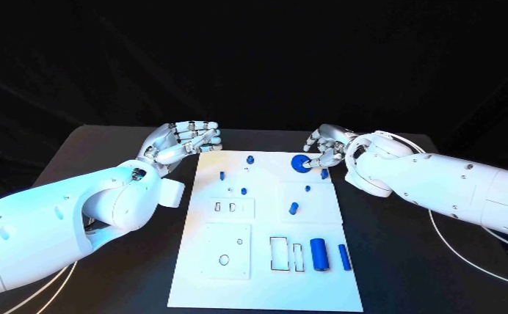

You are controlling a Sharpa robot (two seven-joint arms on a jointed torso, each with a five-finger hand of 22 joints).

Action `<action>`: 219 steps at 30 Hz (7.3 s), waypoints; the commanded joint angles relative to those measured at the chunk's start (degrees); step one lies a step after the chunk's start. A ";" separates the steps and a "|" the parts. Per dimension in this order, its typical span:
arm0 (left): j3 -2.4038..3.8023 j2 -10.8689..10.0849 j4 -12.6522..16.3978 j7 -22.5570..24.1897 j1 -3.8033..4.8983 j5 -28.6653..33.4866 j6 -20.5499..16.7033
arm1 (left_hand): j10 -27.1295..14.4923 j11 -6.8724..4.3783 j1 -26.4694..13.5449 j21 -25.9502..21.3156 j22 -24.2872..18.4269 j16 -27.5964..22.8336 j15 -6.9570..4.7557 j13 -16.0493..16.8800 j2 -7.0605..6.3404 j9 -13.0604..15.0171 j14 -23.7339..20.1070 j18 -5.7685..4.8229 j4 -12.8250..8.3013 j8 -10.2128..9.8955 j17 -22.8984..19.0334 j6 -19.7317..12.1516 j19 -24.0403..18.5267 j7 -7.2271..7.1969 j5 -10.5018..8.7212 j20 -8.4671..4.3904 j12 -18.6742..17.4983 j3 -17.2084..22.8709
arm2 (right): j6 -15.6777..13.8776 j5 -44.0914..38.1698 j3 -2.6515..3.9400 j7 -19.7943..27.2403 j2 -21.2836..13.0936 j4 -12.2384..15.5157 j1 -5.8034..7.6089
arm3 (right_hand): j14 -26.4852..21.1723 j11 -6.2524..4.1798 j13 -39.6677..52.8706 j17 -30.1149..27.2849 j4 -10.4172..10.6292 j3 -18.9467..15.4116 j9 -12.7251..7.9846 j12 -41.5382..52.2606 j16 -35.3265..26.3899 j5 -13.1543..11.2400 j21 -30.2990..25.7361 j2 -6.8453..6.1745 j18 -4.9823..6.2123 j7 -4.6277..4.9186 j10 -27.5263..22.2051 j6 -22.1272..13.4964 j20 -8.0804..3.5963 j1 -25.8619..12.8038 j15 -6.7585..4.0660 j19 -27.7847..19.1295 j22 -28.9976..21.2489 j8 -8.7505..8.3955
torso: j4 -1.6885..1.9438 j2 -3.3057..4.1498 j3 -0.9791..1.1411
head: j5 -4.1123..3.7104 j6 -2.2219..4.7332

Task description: Assemble the parts on the task board

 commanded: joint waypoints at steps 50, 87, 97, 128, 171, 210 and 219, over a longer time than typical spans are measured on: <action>0.04 0.30 -0.21 0.38 0.07 0.32 1.98 | -0.22 0.11 0.18 -0.03 0.11 -0.51 -0.15 -0.02 0.60 -0.03 -0.02 0.64 -0.04 -0.02 -0.12 -0.28 0.01 4.12 -0.08 0.00 -0.04 -0.26 | -2.45 -6.93 -0.22 -0.84 1.94 -0.26 -1.31 | 4.98 -1.70 3.88 10.38 0.66 11.49 0.46 2.34 0.87 0.34 2.50 1.29 -1.25 -1.99 3.00 6.41 -1.09 2.74 -0.91 1.81 3.52 3.81 | -0.12 -0.04 0.13 | 0.33 -0.56; 0.04 1.30 -1.14 0.22 0.07 0.38 2.24 | -0.06 0.09 0.21 0.01 0.14 -0.63 -0.17 0.01 0.67 0.00 0.14 0.65 -0.05 0.08 -0.16 -0.15 0.20 4.11 -0.11 0.00 0.07 -0.27 | -7.72 -16.71 -0.29 -3.85 13.16 3.48 -1.50 | 5.08 -2.16 4.75 10.80 0.39 13.71 0.66 2.81 1.00 0.23 3.74 0.13 -1.66 -2.46 3.92 7.16 -1.58 1.04 -1.38 2.90 5.21 4.49 | -0.11 0.15 0.07 | 0.38 -0.34; 0.04 1.45 -1.13 0.21 0.07 0.38 2.27 | -0.06 0.09 0.21 0.01 0.14 -0.63 -0.17 0.01 0.67 0.00 0.14 0.65 -0.05 0.08 -0.16 -0.15 0.20 4.11 -0.11 0.00 0.07 -0.27 | -5.91 -16.78 -0.40 -4.18 14.72 1.83 -2.25 | 5.08 -2.14 4.78 10.80 0.42 13.99 0.61 2.80 1.00 0.22 3.66 -0.03 -1.64 -2.40 3.96 6.94 -1.61 0.70 -1.38 2.85 5.14 4.38 | -0.10 0.06 0.22 | 0.46 -0.73; 0.04 1.58 -1.23 0.06 0.07 0.38 2.42 | -0.06 0.09 0.21 0.01 0.14 -0.63 -0.17 0.01 0.67 0.00 0.14 0.65 -0.05 0.08 -0.16 -0.15 0.20 4.11 -0.11 0.00 0.07 -0.27 | -4.82 -15.35 -0.63 -2.45 16.92 -1.74 -3.37 | 4.94 -0.29 2.27 10.24 0.70 14.78 -1.03 0.74 0.83 0.03 2.42 -2.48 -1.33 -0.28 1.59 1.39 -0.45 -2.74 0.15 1.89 4.02 0.73 | -0.08 0.04 0.17 | 0.53 -1.15; 0.03 1.37 -1.26 -0.07 0.07 0.38 2.26 | -0.03 0.08 0.28 -0.02 0.15 -1.03 -0.18 -0.01 0.84 0.02 0.38 0.65 -0.07 0.16 -0.27 -0.12 0.45 4.09 -0.12 -0.02 0.13 -0.24 | -3.07 -14.18 -0.86 -3.46 14.19 -0.18 -3.62 | 5.13 0.03 2.80 11.16 3.77 11.84 -1.46 1.04 1.12 0.09 2.92 -1.66 -1.49 -0.11 1.84 1.15 0.14 -7.84 0.55 2.45 4.93 -0.25 | -0.17 0.09 0.26 | 0.43 -0.96; 0.03 1.28 -1.48 -0.08 0.06 0.38 2.26 | -0.05 0.07 0.37 -0.04 0.15 -1.12 -0.18 -0.02 0.90 0.02 0.42 0.65 -0.13 0.17 -0.30 -0.13 0.48 4.08 -0.13 -0.02 0.13 -0.18 | -4.18 -12.97 -0.83 -3.37 10.38 3.70 -3.40 | 5.17 -0.10 3.47 11.36 4.04 11.63 -1.39 1.54 1.19 0.13 3.25 -1.22 -1.59 -0.27 2.45 1.64 0.10 -8.24 0.46 2.75 5.35 -0.07 | -0.14 -0.03 0.14 | 0.51 -1.28; 0.03 1.20 -1.52 -0.09 0.06 0.38 2.21 | -0.05 0.07 0.37 -0.04 0.15 -1.12 -0.18 -0.02 0.90 0.02 0.42 0.65 -0.13 0.17 -0.30 -0.13 0.48 4.08 -0.13 -0.02 0.13 -0.18 | -5.34 -13.23 -0.81 -3.90 9.43 4.71 -3.19 | 5.17 -0.14 3.51 11.34 4.05 11.63 -1.36 1.58 1.19 0.13 3.23 -1.11 -1.58 -0.32 2.50 1.82 0.09 -8.27 0.43 2.74 5.34 -0.01 | -0.11 0.01 0.22 | 0.58 -1.23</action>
